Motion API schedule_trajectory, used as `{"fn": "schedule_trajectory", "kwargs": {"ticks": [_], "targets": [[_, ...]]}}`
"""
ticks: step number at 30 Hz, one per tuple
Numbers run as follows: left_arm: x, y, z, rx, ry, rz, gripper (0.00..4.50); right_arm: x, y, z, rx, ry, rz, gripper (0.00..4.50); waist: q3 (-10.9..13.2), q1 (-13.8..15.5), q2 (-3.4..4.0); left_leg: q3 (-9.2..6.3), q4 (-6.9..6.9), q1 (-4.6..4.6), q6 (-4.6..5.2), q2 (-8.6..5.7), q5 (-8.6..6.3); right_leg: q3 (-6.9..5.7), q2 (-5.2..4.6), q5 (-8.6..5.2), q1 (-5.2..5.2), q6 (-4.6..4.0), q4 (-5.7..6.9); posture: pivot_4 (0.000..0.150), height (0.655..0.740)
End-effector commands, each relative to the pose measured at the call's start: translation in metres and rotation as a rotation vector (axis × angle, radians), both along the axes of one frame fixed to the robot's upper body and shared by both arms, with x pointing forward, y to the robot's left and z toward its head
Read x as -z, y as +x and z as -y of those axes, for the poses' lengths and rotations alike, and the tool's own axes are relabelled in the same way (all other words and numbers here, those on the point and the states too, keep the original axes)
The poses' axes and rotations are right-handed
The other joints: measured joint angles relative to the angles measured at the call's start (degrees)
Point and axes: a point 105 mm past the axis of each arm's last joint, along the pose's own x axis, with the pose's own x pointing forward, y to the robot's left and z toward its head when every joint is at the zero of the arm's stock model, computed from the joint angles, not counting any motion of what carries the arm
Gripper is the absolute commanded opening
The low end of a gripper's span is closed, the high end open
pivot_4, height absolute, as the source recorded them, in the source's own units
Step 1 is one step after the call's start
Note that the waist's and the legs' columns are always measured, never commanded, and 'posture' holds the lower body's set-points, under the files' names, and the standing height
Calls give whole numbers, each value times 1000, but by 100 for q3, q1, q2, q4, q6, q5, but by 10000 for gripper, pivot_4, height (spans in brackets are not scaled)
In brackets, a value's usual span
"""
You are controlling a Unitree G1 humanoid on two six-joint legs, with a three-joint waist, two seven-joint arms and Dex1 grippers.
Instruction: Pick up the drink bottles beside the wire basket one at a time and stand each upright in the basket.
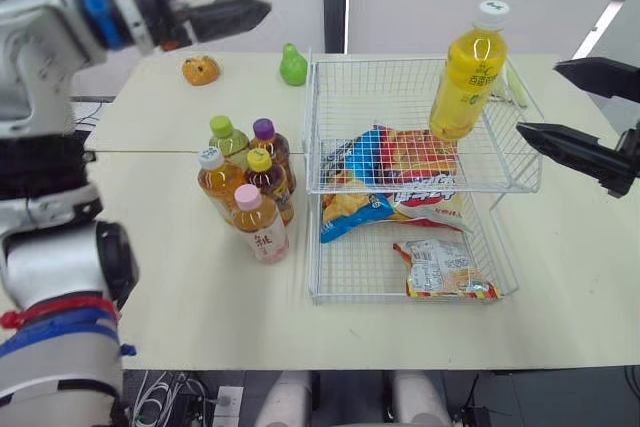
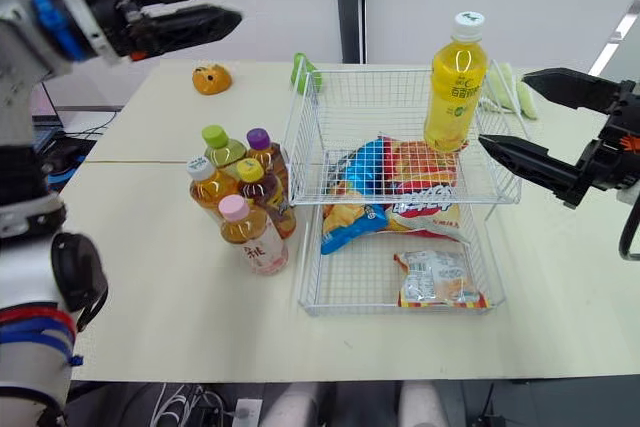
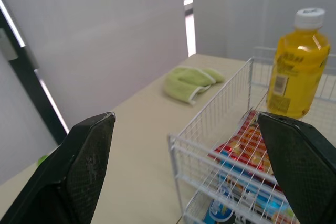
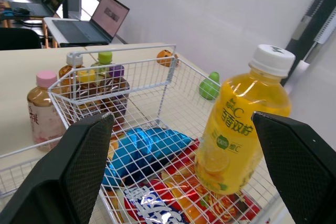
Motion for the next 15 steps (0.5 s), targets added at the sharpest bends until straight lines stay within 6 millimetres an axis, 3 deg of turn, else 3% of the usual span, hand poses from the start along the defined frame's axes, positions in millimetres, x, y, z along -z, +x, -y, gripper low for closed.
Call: {"fn": "schedule_trajectory", "kwargs": {"ticks": [1, 10, 15], "targets": [[-6, -20, -25, -106, -3, 72, 44757, -7, 0, -3, -34, -26, 35, 45000, 0, 4, 0, -1, 0, 0, 0, 0, 0, -1, 0, 0, 1, 0, 1, 1500, 7400], [58, -61, -79, -288, 38, -72, 44757, 2, 0, -31, -240, -111, 3, 45000, -2, 3, 4, 2, -5, 6, 0, 3, 0, 1, -3, -2, 1, -8, 0, 1500, 7400], [88, -76, -84, -319, -5, -146, 44757, 1, 0, -52, -354, -124, -10, 45000, -3, 19, 5, 0, -6, 8, -1, 8, -1, -4, -5, -4, 3, -16, -3, 1500, 7400]]}}
